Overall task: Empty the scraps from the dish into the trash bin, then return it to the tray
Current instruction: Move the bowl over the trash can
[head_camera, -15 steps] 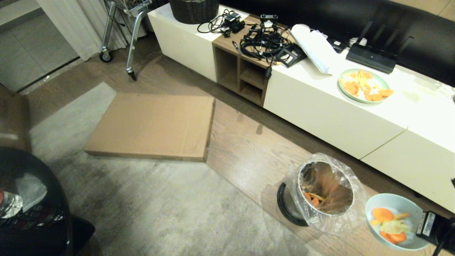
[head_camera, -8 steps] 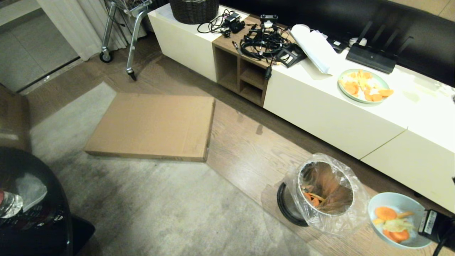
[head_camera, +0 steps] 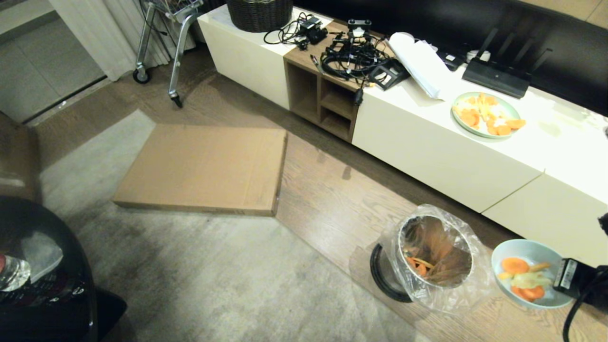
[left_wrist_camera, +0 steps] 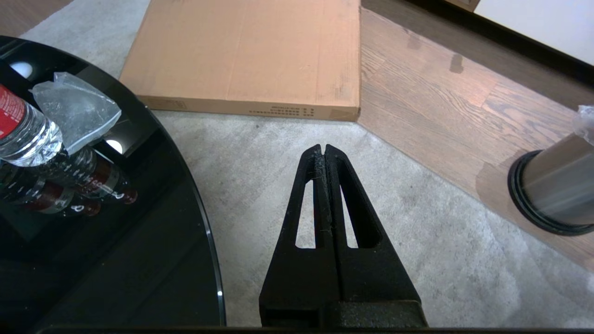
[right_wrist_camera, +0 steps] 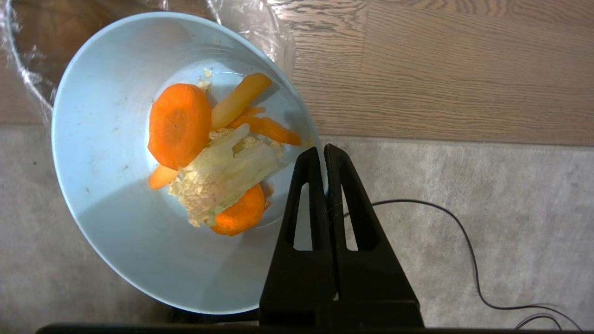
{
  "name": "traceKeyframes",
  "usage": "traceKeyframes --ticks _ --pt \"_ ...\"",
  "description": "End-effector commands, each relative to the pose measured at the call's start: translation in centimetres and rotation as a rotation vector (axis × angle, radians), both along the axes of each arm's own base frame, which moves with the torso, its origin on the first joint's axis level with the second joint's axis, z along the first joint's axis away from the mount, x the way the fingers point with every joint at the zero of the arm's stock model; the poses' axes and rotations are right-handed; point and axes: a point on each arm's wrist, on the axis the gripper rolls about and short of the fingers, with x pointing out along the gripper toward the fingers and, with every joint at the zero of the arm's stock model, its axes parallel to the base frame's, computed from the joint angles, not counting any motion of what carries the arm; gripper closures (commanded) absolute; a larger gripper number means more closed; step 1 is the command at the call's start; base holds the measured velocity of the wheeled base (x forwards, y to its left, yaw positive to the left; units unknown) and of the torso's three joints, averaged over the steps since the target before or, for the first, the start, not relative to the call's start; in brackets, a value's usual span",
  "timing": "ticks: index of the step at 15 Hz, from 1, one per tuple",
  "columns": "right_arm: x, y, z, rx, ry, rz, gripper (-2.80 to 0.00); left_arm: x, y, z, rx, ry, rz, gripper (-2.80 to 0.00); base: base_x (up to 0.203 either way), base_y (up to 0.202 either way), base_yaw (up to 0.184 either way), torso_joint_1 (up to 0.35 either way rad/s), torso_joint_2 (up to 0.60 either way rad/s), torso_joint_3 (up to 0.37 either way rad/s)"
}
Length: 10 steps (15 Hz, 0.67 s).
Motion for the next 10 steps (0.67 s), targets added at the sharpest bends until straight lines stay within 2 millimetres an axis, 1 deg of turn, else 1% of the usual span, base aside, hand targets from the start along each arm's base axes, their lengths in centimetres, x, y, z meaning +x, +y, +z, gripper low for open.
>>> traceKeyframes --ticks 1,5,8,10 --pt "0.9 -0.6 -0.7 0.003 0.027 -0.035 0.00 0.0 0.0 0.0 -0.001 -0.001 0.000 0.00 0.000 0.000 0.000 0.000 0.00 0.000" --pt "1.7 -0.8 -1.4 0.009 0.045 -0.041 0.00 0.0 0.0 0.0 -0.001 -0.001 0.000 0.00 0.000 0.000 0.000 0.000 0.00 0.000" --pt "3.2 -1.0 -2.0 -0.005 0.021 -0.038 0.00 0.0 0.0 0.0 -0.001 -0.001 0.000 0.00 0.000 0.000 0.000 0.000 0.00 0.000" --pt "4.2 -1.2 -2.2 -0.063 -0.002 0.007 0.00 0.0 0.0 0.0 -0.001 -0.001 0.000 0.00 0.000 0.000 0.000 0.000 0.00 0.000"
